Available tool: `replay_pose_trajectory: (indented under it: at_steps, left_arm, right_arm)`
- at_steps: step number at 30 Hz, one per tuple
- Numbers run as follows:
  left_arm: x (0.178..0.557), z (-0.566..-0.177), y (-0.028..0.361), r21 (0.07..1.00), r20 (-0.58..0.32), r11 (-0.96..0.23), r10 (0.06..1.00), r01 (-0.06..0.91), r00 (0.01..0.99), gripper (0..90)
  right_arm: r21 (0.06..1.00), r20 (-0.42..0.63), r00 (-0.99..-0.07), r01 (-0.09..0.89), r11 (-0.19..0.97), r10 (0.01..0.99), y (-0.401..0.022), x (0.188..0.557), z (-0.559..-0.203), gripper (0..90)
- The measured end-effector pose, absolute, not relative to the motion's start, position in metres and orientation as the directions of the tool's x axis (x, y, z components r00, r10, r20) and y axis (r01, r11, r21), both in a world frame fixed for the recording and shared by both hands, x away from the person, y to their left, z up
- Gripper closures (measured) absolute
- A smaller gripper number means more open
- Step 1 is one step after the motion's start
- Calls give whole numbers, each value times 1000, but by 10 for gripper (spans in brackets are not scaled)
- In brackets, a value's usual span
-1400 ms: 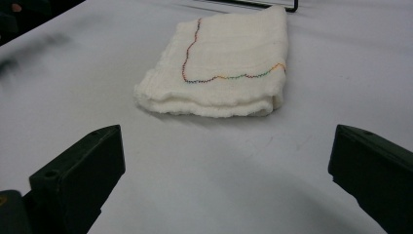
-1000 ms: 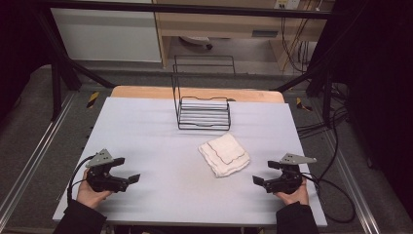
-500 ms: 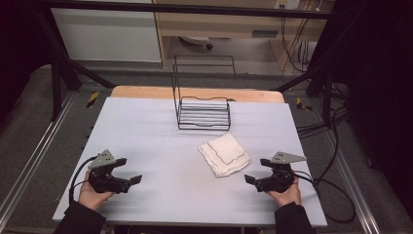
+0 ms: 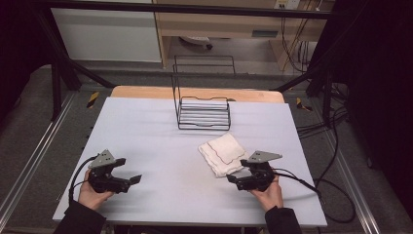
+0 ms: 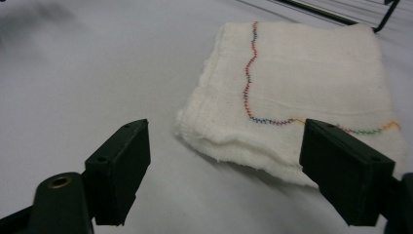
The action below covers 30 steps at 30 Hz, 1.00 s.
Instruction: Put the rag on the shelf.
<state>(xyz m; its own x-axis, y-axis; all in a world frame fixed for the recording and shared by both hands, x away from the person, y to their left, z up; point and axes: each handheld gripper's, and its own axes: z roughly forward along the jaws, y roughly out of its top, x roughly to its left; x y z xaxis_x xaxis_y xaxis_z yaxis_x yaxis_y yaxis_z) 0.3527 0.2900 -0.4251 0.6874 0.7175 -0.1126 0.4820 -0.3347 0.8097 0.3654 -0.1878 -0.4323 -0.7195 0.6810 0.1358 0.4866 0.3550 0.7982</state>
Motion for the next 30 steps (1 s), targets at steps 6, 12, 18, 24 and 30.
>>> replay_pose_trajectory:
  at_steps: [6,12,18,24,30]
  left_arm:
    - [353,-425,292,810,-110,-332,724,483,681,62]
    - [353,-425,292,810,-108,-332,725,483,680,62]
    - [353,-425,293,809,-107,-333,726,484,679,64]
    - [353,-425,292,810,-108,-332,726,483,679,65]
    - [353,-425,292,809,-109,-331,727,485,678,67]
  right_arm:
    - [784,104,-740,471,403,664,-166,369,-434,282]
    - [773,89,-752,466,430,653,-149,374,-438,375]
    - [755,89,-743,485,442,663,-146,378,-444,479]
    - [752,71,-745,477,456,663,-143,381,-449,532]
    - [755,29,-754,447,480,657,-142,380,-452,563]
